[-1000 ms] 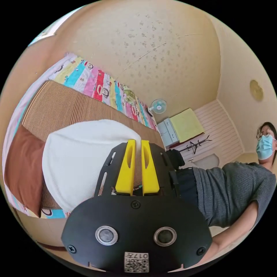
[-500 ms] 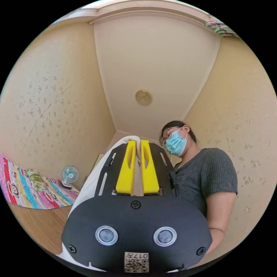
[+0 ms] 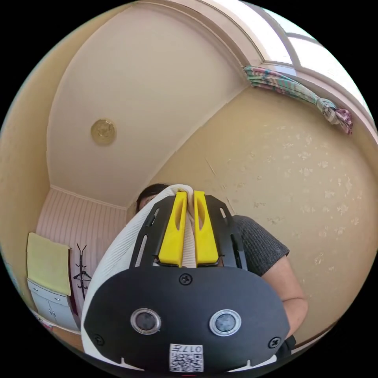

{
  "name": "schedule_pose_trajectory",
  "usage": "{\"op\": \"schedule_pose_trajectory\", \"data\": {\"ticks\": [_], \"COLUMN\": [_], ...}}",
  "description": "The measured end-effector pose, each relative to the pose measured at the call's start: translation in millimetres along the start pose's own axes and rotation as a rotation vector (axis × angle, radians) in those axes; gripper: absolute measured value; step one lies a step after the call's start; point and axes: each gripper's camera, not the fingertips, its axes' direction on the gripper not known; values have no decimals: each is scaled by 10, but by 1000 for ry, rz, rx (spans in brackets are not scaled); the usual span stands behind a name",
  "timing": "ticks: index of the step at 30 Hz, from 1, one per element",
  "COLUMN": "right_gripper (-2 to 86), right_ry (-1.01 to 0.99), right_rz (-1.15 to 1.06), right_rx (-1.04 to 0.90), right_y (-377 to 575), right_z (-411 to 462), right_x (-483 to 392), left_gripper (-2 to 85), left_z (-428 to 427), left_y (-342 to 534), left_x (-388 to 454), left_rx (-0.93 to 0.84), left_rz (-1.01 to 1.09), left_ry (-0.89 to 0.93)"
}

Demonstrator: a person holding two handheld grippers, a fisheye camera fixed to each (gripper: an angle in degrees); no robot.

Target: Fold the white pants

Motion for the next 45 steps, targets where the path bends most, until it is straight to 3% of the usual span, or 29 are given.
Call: {"op": "schedule_pose_trajectory", "data": {"ticks": [3,8,15,19,23,27,31,33,37,41,45], "right_gripper": [224,187,172,190,187,87,41,25,11,4,3], "right_ry": [-326,-544,-444,-653,-564,-590,-561,-636,-788,-708,-685], "right_rz": [179,191,62,-40,-146,-391,-673,-845,-952,-970,-929], "right_rx": [-25,43,91,117,97,-8,38,132,329,311,294], "right_y": [75,262,550,789,996,1063,1140,1196,1216,1239,1300], "right_z": [93,82,-547,-720,-782,-660,-677,-828,-1166,-1238,-1085], "right_x": [445,607,297,205,-60,-467,-976,-1251,-1388,-1489,-1385], "left_gripper": [16,15,16,17,18,20,26,29,30,27,24], "left_z": [197,201,-682,-1307,-1795,-2152,-2449,-2575,-2705,-2666,-2727], "left_y": [166,384,238,261,423,636,779,806,812,860,1021], "left_x": [-402,-889,-787,-655,-744,-925,-1078,-1100,-1174,-1425,-1620], "left_rx": [-33,-63,93,249,369,494,534,515,357,135,96], "left_rz": [-75,-186,-172,-162,-210,-280,-349,-376,-498,-585,-631], "left_ry": [59,50,-235,-404,-479,-510,-619,-712,-1017,-1249,-1273]}}
